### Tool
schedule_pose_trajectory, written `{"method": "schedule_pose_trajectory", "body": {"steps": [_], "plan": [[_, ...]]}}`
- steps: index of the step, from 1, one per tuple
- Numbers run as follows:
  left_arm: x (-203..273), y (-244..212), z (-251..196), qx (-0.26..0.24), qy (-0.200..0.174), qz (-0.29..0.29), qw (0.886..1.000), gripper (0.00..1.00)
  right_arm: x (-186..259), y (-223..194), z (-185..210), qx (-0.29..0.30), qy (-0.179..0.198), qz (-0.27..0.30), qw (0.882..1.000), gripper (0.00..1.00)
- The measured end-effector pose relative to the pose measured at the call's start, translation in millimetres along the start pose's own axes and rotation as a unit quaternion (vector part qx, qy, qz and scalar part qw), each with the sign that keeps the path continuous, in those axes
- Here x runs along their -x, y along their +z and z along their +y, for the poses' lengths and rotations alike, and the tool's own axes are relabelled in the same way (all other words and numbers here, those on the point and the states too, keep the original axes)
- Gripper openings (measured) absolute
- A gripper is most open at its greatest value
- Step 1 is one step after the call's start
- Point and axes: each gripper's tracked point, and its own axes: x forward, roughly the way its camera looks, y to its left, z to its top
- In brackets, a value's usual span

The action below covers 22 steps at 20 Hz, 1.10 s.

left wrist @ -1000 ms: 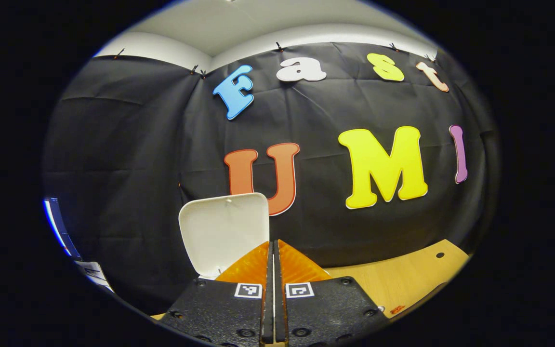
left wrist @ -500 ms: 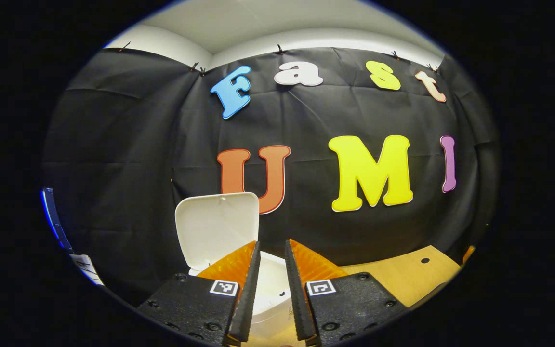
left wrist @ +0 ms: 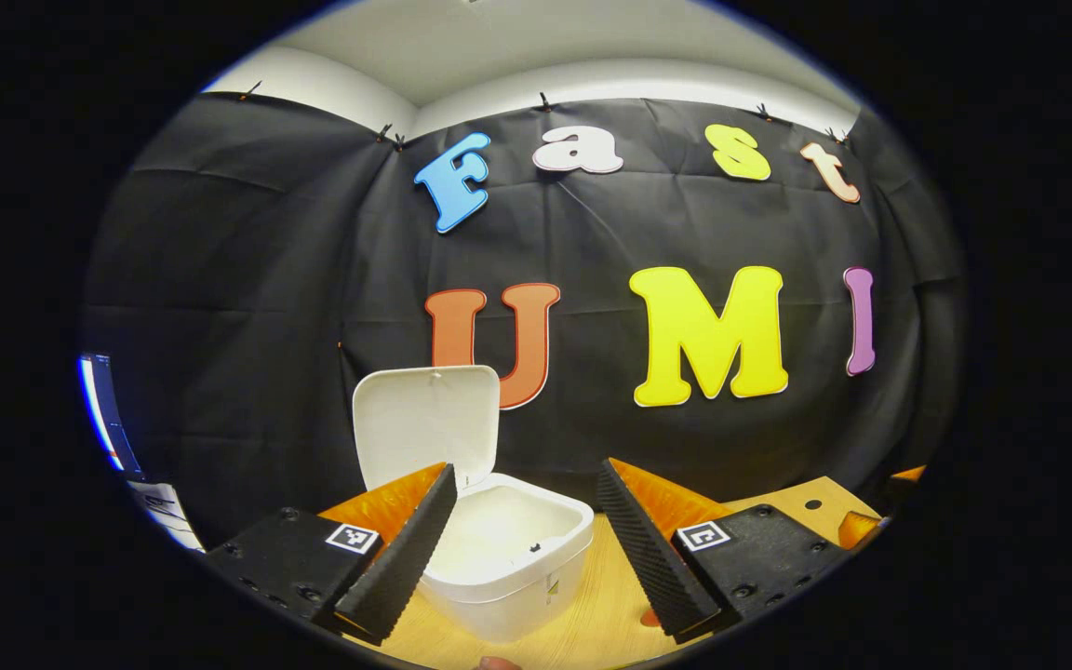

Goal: Press the lid of the desktop garbage bin to open it, pick up the crumpled paper on the desktop and throw it into the bin, then pick up the pop can on the desktop and drop it into the bin, and finally close the garbage bin lid.

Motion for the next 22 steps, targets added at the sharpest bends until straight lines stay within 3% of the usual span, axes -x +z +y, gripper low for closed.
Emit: {"method": "schedule_pose_trajectory", "body": {"steps": [7,10,22], "plan": [[17.9,0.7,-13.8,-0.006,0.006,-0.002,1.0,1.0,-40.8,-71.6,24.6,0.015,0.048,0.087,0.995,0.95],[20.2,1.1,-19.8,-0.009,0.0,-0.001,1.0,1.0,-54.8,-98.3,28.1,0.015,0.053,0.124,0.991,0.95],[12.5,3.6,-28.0,-0.001,-0.037,0.001,0.999,1.0,-89.3,-203.6,46.5,0.026,0.077,0.289,0.954,0.96]]}}
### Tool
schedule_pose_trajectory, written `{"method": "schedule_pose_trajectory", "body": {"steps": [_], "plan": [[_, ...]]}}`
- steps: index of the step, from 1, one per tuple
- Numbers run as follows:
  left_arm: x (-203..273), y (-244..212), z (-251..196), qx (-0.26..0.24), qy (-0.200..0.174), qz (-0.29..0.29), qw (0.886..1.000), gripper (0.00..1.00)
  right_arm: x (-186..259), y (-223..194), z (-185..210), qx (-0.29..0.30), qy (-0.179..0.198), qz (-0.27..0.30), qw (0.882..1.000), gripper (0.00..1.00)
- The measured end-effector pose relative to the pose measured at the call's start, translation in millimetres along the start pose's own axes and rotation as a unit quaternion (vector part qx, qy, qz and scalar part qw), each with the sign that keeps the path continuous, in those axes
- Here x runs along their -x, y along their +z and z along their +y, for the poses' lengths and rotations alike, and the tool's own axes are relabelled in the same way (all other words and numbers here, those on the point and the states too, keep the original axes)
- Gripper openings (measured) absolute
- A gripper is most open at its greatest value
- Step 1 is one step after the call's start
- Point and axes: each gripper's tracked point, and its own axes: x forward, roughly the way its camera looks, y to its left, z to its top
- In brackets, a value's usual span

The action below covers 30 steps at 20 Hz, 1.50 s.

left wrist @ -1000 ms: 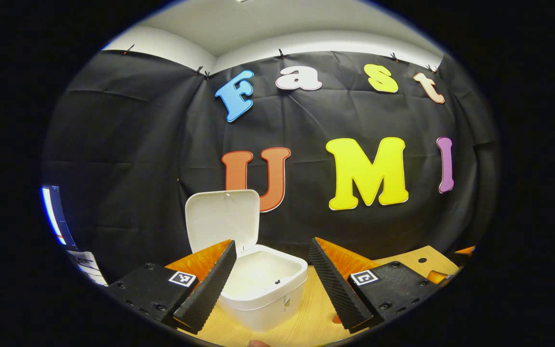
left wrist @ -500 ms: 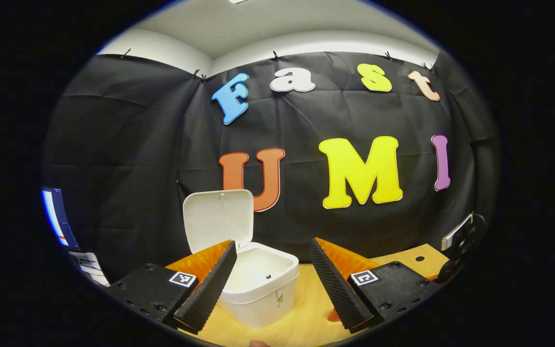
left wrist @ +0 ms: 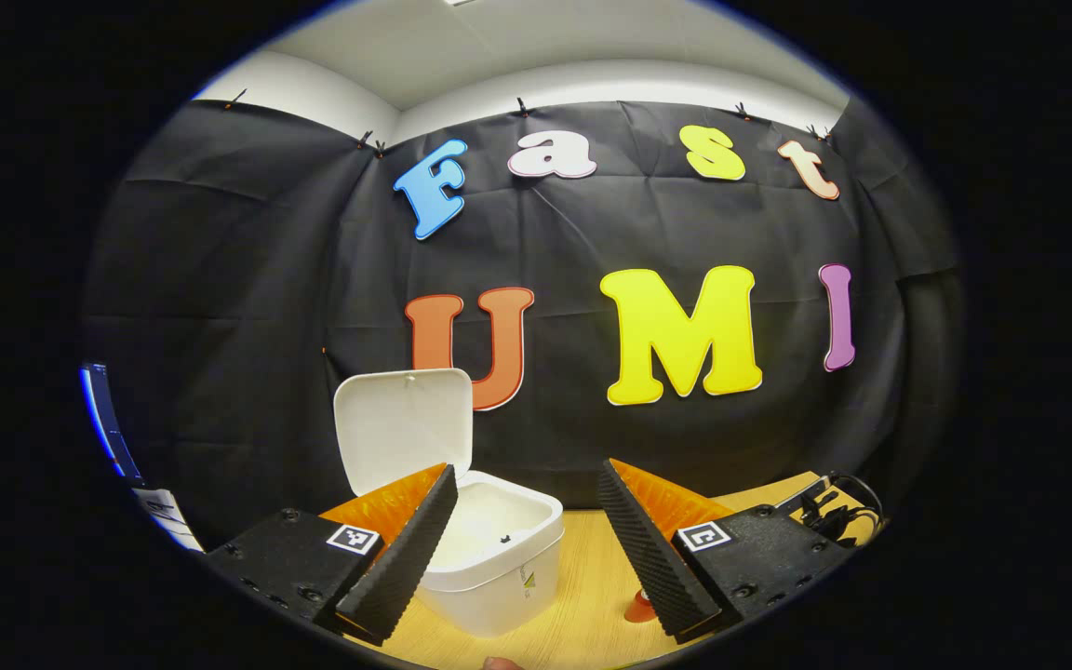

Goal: Press the lid of the desktop garbage bin to open it, pick up the crumpled paper on the desktop and throw it into the bin, then pick up the pop can on the desktop and drop it into the bin, and finally close the garbage bin lid.

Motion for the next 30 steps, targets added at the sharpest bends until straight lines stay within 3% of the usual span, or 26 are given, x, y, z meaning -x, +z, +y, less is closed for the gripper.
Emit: {"method": "schedule_pose_trajectory", "body": {"steps": [6,12,17,20,21,22,26,30], "plan": [[-7.3,-3.0,-5.2,0.001,-0.024,0.005,1.0,1.0,-27.3,-12.1,-1.1,-0.001,-0.007,0.041,0.999,0.96],[-8.0,-6.8,6.3,0.006,-0.024,0.01,1.0,1.0,-41.6,-19.1,-0.5,-0.014,-0.007,0.066,0.998,0.96],[-4.7,-10.6,12.6,0.013,-0.019,0.017,1.0,1.0,-44.2,-28.7,1.3,-0.007,-0.007,0.084,0.996,0.7],[-1.4,-10.9,14.4,0.011,-0.019,0.017,1.0,1.0,-42.8,-33.6,0.6,-0.013,-0.013,0.094,0.995,0.43],[-0.8,-12.0,14.0,0.012,-0.02,0.017,1.0,1.0,-42.2,-31.4,-1.2,-0.016,-0.018,0.091,0.996,0.41],[-0.6,-12.8,14.4,0.013,-0.021,0.019,1.0,1.0,-41.0,-31.3,-1.3,-0.019,-0.019,0.093,0.995,0.3],[3.8,-10.7,18.8,0.014,-0.02,0.016,1.0,1.0,-33.3,-34.2,-3.0,-0.007,-0.025,0.095,0.995,0.3],[4.4,-12.1,21.1,0.019,-0.021,0.016,0.999,1.0,-11.0,-15.5,-3.0,-0.002,-0.032,0.06,0.998,0.3]]}}
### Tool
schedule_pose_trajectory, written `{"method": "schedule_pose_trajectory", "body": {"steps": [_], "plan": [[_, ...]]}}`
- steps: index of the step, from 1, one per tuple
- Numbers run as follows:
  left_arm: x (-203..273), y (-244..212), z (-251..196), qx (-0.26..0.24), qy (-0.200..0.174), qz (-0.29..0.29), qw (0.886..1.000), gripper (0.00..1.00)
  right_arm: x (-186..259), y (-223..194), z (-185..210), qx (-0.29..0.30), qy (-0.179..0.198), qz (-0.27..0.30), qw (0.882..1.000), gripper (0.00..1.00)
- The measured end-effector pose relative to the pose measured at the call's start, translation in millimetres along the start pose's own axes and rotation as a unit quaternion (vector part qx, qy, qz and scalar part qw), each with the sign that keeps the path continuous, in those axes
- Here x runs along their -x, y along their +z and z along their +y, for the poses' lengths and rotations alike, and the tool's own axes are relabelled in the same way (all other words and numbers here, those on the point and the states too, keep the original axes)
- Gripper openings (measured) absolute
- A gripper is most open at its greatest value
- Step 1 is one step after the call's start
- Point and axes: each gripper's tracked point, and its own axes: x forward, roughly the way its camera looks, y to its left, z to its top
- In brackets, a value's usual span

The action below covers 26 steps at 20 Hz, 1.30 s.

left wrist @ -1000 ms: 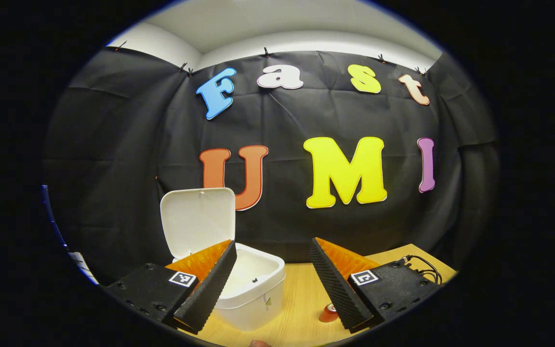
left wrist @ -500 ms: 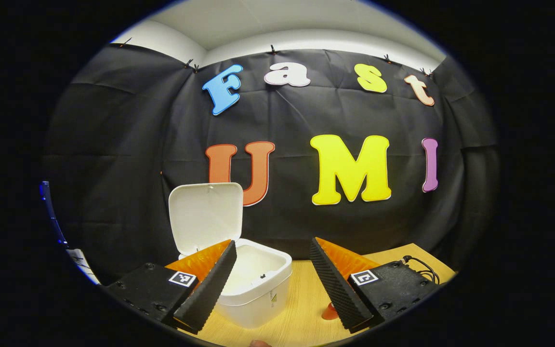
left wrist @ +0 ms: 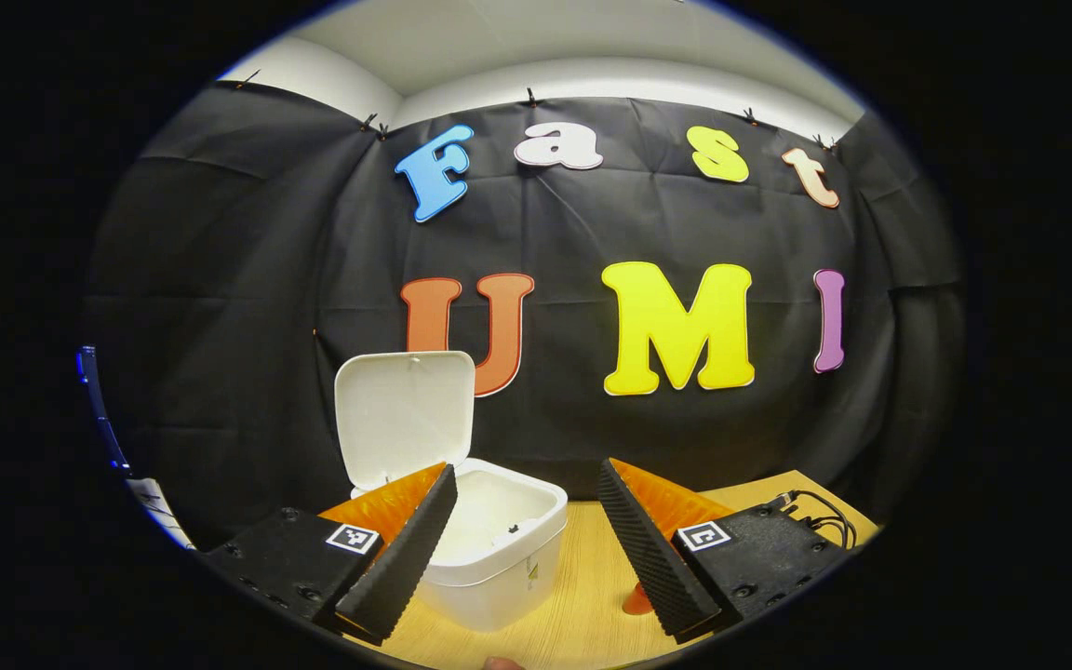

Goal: Press the lid of the desktop garbage bin to open it, pick up the crumpled paper on the desktop and throw it into the bin, then pick up the pop can on the desktop and drop it into the bin, and finally close the garbage bin lid.

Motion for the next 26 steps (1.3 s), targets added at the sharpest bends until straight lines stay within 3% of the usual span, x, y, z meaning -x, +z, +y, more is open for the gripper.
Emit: {"method": "schedule_pose_trajectory", "body": {"steps": [2,3,4,9,10,13,14,15,16,20,22,26], "plan": [[-0.7,-0.4,0.4,0.003,-0.002,0.001,1.0,1.0,17.2,13.0,0.7,-0.005,-0.002,-0.025,1.0,0.3],[-0.3,-1.0,0.3,0.005,-0.003,0.002,1.0,0.94,24.9,20.0,2.7,-0.01,0.001,-0.036,0.999,0.3],[0.0,-0.9,0.6,0.008,-0.005,0.002,1.0,1.0,33.3,24.8,5.2,-0.016,0.004,-0.045,0.999,0.3],[1.5,-0.7,2.3,0.017,-0.01,0.001,1.0,1.0,76.8,64.2,16.3,-0.038,0.015,-0.108,0.993,0.27],[0.7,-0.1,4.2,0.017,-0.008,0.0,1.0,1.0,86.8,73.9,18.6,-0.037,0.015,-0.126,0.991,0.3],[0.5,-1.8,8.4,0.021,-0.008,0.003,1.0,1.0,118.5,107.2,31.4,-0.032,0.021,-0.18,0.983,0.27],[0.6,-2.7,9.1,0.023,-0.008,0.004,1.0,0.94,128.4,115.7,37.6,-0.032,0.027,-0.194,0.98,0.3],[0.4,-3.2,11.1,0.024,-0.008,0.005,1.0,0.94,138.3,126.4,43.7,-0.032,0.033,-0.208,0.977,0.3],[0.8,-3.2,11.8,0.025,-0.007,0.005,1.0,1.0,148.3,134.4,49.2,-0.032,0.039,-0.221,0.974,0.3],[1.5,-2.7,18.4,0.023,-0.005,0.004,1.0,1.0,184.2,172.5,69.8,-0.028,0.058,-0.283,0.957,0.28],[1.2,-2.4,21.0,0.023,-0.003,0.004,1.0,1.0,201.3,188.4,79.8,-0.026,0.069,-0.304,0.95,0.31],[2.5,1.4,29.5,0.021,0.001,-0.001,1.0,1.0,225.5,212.2,101.1,-0.026,0.093,-0.332,0.939,0.29]]}}
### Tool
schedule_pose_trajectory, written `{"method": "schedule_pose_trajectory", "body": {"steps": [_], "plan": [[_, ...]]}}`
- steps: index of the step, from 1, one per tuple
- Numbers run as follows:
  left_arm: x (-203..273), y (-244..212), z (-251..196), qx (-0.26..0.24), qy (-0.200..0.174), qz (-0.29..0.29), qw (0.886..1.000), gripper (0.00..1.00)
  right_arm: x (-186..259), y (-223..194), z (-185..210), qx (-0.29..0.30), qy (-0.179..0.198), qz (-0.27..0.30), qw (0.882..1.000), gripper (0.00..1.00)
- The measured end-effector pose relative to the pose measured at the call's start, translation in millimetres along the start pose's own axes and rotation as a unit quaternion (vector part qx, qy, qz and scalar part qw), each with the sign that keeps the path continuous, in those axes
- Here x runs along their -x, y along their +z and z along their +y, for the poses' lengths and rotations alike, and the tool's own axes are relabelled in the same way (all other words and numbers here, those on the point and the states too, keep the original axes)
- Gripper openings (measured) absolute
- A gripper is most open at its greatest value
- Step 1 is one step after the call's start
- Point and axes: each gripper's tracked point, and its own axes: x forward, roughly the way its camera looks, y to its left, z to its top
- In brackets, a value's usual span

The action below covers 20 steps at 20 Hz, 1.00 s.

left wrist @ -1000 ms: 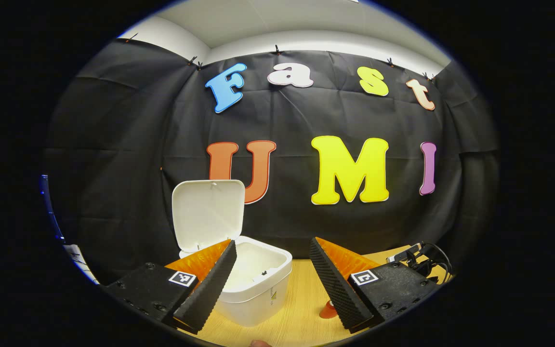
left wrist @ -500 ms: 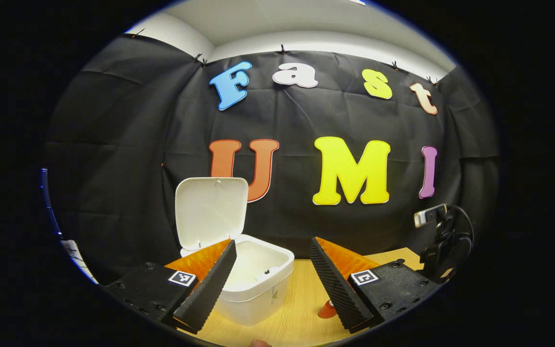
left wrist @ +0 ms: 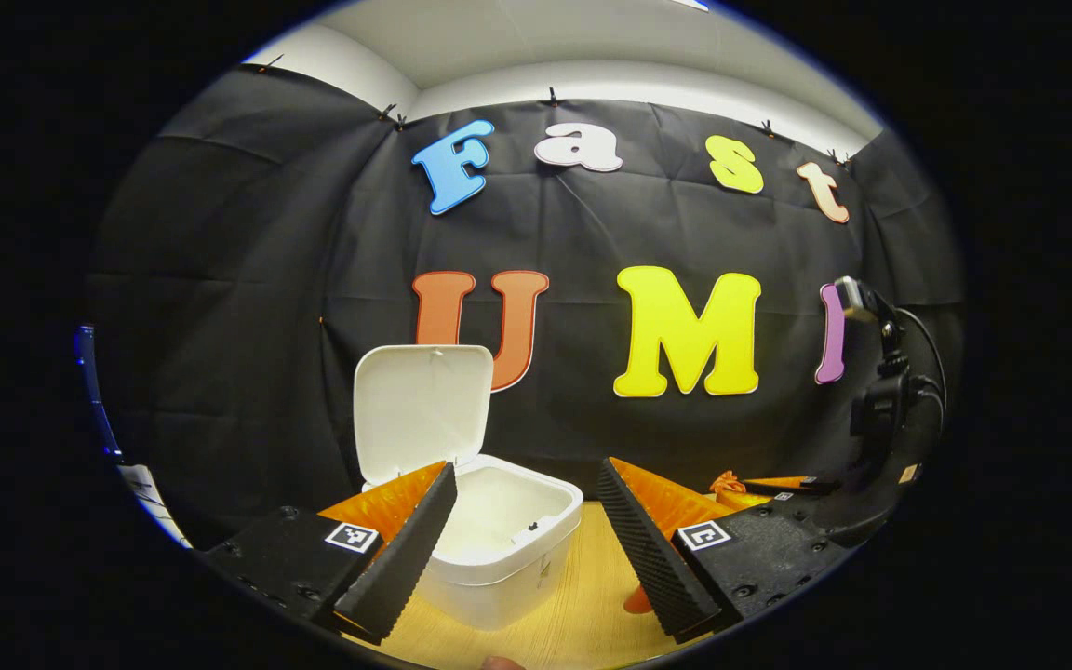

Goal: Press the lid of the desktop garbage bin to open it, pick up the crumpled paper on the desktop and throw it into the bin, then pick up the pop can on the desktop and drop it into the bin, and finally close the garbage bin lid.

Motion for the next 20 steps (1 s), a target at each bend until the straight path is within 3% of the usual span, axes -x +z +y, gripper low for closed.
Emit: {"method": "schedule_pose_trajectory", "body": {"steps": [12,20], "plan": [[-0.3,12.7,41.2,-0.005,0.024,-0.015,1.0,1.0,-32.8,44.8,86.2,-0.005,0.082,-0.027,0.996,0.29],[-2.1,17.0,65.9,-0.006,0.042,-0.021,0.999,1.0,-71.5,33.3,165.0,0.013,0.161,0.0,0.987,0.29]]}}
